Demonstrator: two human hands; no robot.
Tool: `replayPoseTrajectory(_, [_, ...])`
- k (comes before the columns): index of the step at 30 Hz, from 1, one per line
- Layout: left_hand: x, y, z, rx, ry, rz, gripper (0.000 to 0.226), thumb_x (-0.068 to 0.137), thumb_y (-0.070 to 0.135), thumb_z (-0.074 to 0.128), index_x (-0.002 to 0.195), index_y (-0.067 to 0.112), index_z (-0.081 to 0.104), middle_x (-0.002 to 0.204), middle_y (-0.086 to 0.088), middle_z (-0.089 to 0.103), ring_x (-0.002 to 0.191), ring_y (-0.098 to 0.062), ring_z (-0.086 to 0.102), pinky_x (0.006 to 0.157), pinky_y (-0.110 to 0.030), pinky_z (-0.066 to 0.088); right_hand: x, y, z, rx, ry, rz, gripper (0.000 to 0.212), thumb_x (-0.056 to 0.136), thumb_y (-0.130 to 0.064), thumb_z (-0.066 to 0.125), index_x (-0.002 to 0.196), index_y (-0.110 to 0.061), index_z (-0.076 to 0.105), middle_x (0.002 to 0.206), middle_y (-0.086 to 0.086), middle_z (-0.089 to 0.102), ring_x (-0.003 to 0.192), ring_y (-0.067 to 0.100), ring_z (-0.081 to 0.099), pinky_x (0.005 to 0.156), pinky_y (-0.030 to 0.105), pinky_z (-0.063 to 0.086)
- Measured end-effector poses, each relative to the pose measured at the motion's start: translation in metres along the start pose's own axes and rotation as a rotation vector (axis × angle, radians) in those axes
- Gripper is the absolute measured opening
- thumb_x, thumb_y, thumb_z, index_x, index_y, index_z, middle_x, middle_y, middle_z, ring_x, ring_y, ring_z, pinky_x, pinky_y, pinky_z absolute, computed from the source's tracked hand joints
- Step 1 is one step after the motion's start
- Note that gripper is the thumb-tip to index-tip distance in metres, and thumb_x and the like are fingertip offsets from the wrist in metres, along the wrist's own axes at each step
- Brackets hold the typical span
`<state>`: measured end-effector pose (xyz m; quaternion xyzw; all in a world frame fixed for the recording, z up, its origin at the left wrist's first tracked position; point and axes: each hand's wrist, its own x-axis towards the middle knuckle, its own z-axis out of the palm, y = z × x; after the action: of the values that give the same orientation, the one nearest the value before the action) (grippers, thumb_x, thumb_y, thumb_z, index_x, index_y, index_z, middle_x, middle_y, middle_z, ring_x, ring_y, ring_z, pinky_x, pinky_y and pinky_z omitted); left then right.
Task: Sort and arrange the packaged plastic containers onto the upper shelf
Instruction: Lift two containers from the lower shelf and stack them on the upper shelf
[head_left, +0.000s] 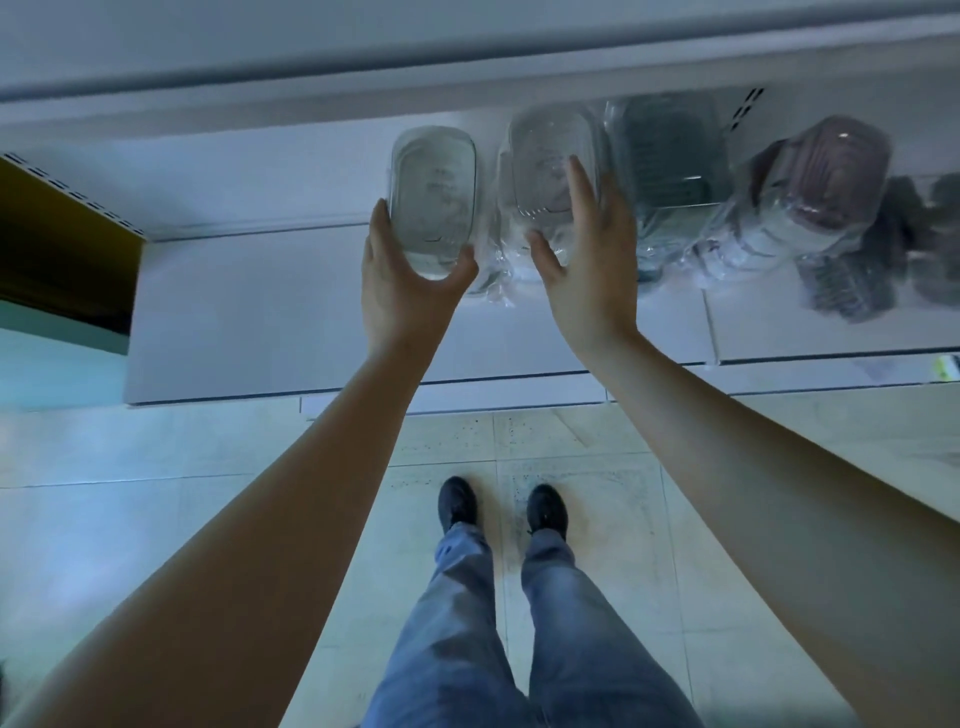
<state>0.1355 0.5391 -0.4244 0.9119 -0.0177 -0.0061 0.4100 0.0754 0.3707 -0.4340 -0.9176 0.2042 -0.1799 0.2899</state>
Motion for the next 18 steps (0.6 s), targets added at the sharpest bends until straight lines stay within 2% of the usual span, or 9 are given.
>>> replayPoseTrajectory(3, [-0.029, 0.000, -0.020, -0.079, 0.003, -0.009, 0.095, 0.073, 0.057, 0.072, 0.150, 0.017, 0.035, 0.144, 0.002, 0.052, 0.132, -0.015, 0.050, 0.108, -0.040, 0.045, -0.021, -0.003, -0.020, 0.021, -0.004, -0.055, 0.067, 0.102, -0.043, 0.053, 0.158, -0.021, 0.026, 0.164, 0.015, 0.022, 0.151, 0.032, 0.023, 0.117, 0.022, 0.018])
replayPoseTrajectory(5, [-0.053, -0.001, -0.034, -0.117, 0.006, -0.020, 0.093, 0.074, 0.056, 0.073, 0.150, 0.019, 0.035, 0.144, 0.004, 0.053, 0.131, -0.012, 0.050, 0.108, -0.038, 0.045, -0.038, -0.005, -0.032, 0.023, -0.018, -0.078, 0.067, 0.102, -0.043, 0.054, 0.159, -0.021, 0.026, 0.164, 0.015, 0.023, 0.151, 0.031, 0.023, 0.112, 0.007, 0.008])
replayPoseTrajectory(7, [-0.076, -0.003, -0.050, -0.134, -0.003, -0.031, 0.093, 0.074, 0.055, 0.074, 0.151, 0.021, 0.034, 0.145, 0.005, 0.052, 0.131, -0.010, 0.050, 0.109, -0.038, 0.045, -0.056, -0.010, -0.042, 0.049, -0.040, -0.099, 0.067, 0.102, -0.042, 0.056, 0.158, -0.021, 0.028, 0.163, 0.016, 0.025, 0.150, 0.032, 0.024, 0.109, -0.001, 0.003])
replayPoseTrajectory(14, [-0.146, -0.018, -0.117, -0.157, 0.018, -0.046, 0.093, 0.072, 0.051, 0.076, 0.151, 0.025, 0.033, 0.141, 0.005, 0.054, 0.127, -0.014, 0.055, 0.103, -0.043, 0.049, -0.119, -0.057, -0.071, 0.080, -0.100, -0.226, 0.068, 0.099, -0.039, 0.062, 0.157, -0.020, 0.031, 0.164, 0.011, 0.024, 0.149, 0.025, 0.027, 0.116, 0.009, 0.012])
replayPoseTrajectory(16, [-0.157, -0.019, -0.142, -0.183, 0.048, -0.030, 0.092, 0.073, 0.047, 0.077, 0.151, 0.025, 0.034, 0.141, 0.005, 0.054, 0.127, -0.012, 0.054, 0.104, -0.042, 0.049, -0.138, -0.081, -0.079, 0.092, -0.089, -0.241, 0.068, 0.099, -0.039, 0.062, 0.157, -0.021, 0.031, 0.164, 0.010, 0.024, 0.148, 0.023, 0.028, 0.117, 0.016, 0.018])
replayPoseTrajectory(18, [-0.167, -0.024, -0.173, -0.200, 0.078, -0.001, 0.093, 0.073, 0.043, 0.079, 0.152, 0.025, 0.033, 0.142, 0.006, 0.053, 0.130, -0.012, 0.052, 0.107, -0.042, 0.047, -0.158, -0.107, -0.085, 0.107, -0.066, -0.254, 0.067, 0.098, -0.040, 0.060, 0.156, -0.021, 0.032, 0.163, 0.010, 0.025, 0.147, 0.023, 0.029, 0.117, 0.016, 0.019])
